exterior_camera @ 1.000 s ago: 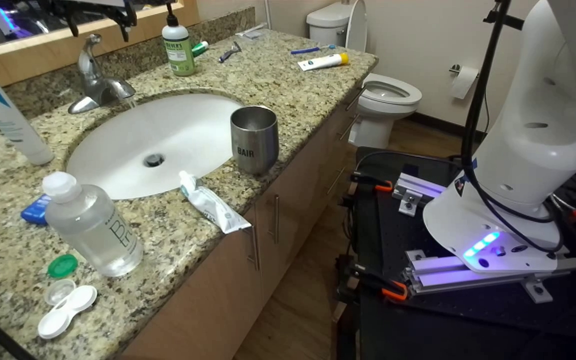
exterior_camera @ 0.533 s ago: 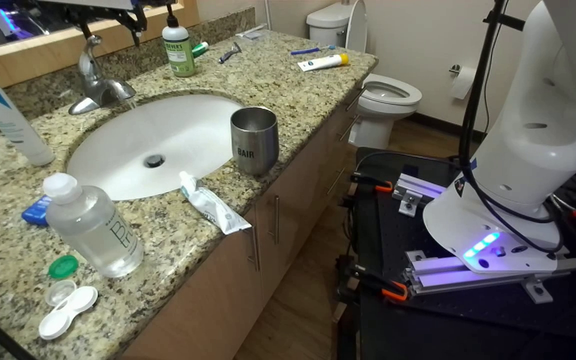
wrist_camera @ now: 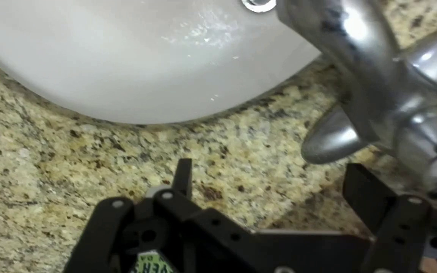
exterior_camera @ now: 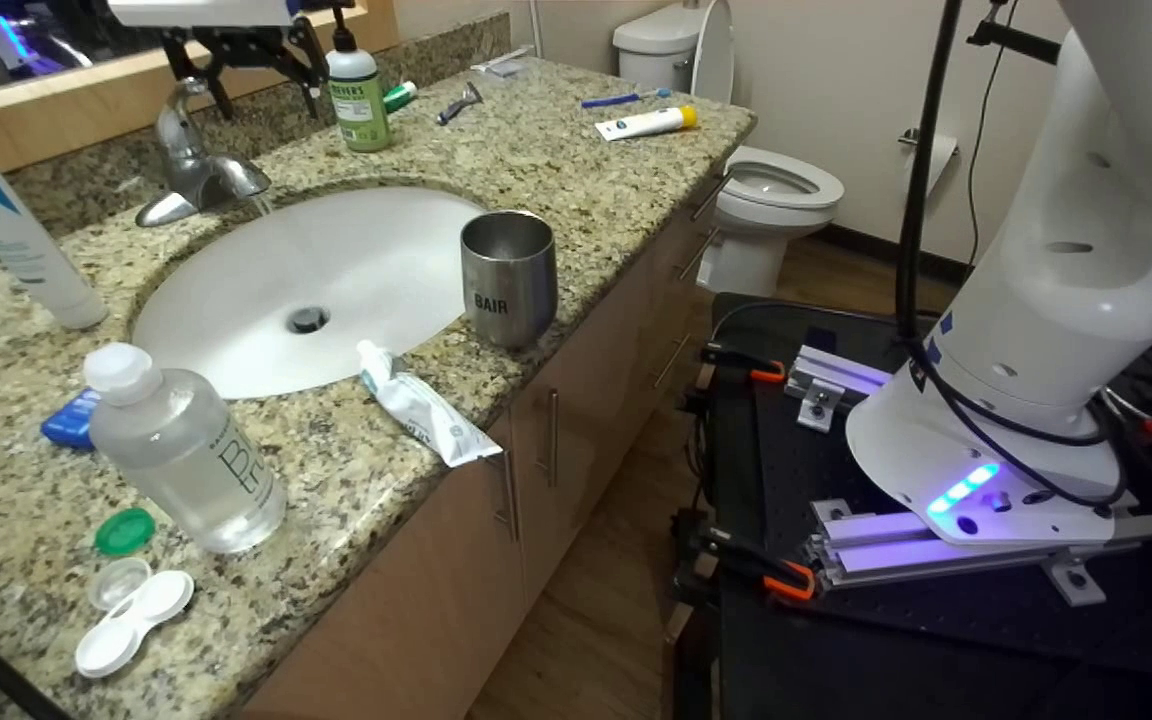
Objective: Close the faucet
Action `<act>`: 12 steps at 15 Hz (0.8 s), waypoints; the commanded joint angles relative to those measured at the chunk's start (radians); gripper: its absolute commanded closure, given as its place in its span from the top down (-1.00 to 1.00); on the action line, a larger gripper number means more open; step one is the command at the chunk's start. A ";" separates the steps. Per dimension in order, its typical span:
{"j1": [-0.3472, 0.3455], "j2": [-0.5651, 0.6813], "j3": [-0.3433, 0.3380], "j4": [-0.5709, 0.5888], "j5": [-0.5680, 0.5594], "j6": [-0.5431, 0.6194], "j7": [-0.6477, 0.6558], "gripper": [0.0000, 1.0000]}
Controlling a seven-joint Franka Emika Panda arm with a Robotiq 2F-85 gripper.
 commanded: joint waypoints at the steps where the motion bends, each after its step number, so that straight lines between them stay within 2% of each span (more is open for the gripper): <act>1: -0.058 0.152 0.041 0.163 0.026 -0.181 -0.061 1.00; 5: -0.026 0.199 0.013 0.227 -0.023 -0.208 -0.043 1.00; 8: 0.059 0.161 -0.051 0.177 -0.132 -0.087 0.033 1.00; 10: 0.119 0.108 -0.097 0.101 -0.204 -0.009 0.097 1.00; 12: 0.178 0.081 -0.148 0.045 -0.274 0.029 0.169 1.00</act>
